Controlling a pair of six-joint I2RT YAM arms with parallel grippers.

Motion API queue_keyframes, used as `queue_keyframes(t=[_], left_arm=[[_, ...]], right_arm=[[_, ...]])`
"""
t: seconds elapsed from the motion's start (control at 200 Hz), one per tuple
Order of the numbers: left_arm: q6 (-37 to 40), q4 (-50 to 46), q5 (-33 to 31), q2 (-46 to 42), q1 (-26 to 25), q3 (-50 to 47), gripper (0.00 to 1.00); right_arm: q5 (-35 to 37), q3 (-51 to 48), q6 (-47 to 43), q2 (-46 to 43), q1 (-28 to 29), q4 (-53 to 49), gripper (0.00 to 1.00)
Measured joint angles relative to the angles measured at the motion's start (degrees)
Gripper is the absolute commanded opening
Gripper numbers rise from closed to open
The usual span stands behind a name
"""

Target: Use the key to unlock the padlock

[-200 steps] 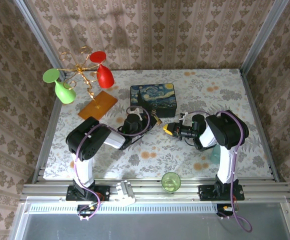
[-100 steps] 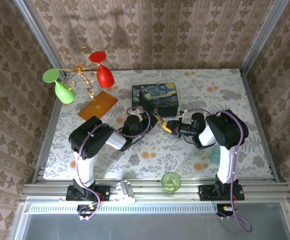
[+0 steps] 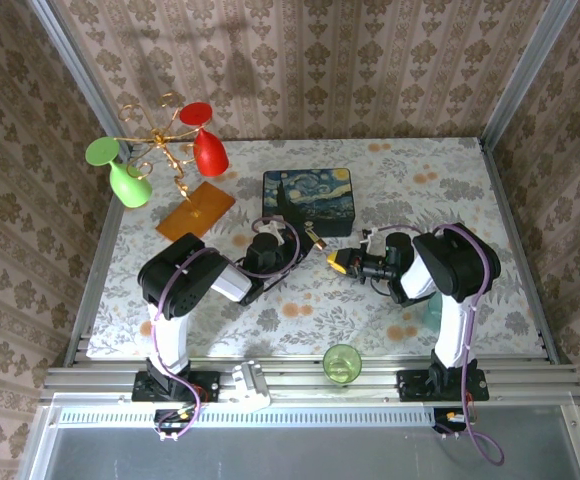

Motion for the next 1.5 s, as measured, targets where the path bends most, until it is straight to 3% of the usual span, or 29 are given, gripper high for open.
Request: queue_keyframes(t=[0.24,1.195,1.5], left_arm=[[0.04,0.52,-1.11,0.0,-0.35,-0.68,0.0],[-0.02,2.23,-3.23,0.63,-1.2,-1.01,0.0],[5.79,-6.56,-2.91,-2.45,-1.14,-1.03,0.03]], right_arm=[[0.57,-0.33,-0.44,-2.27,-0.17,0.35,0.0],[1.55,3.74,1.6,3.37,-0.52,0.37,0.0],[1.62,2.58,0.85,5.53,-0.42,2.29,0.0]])
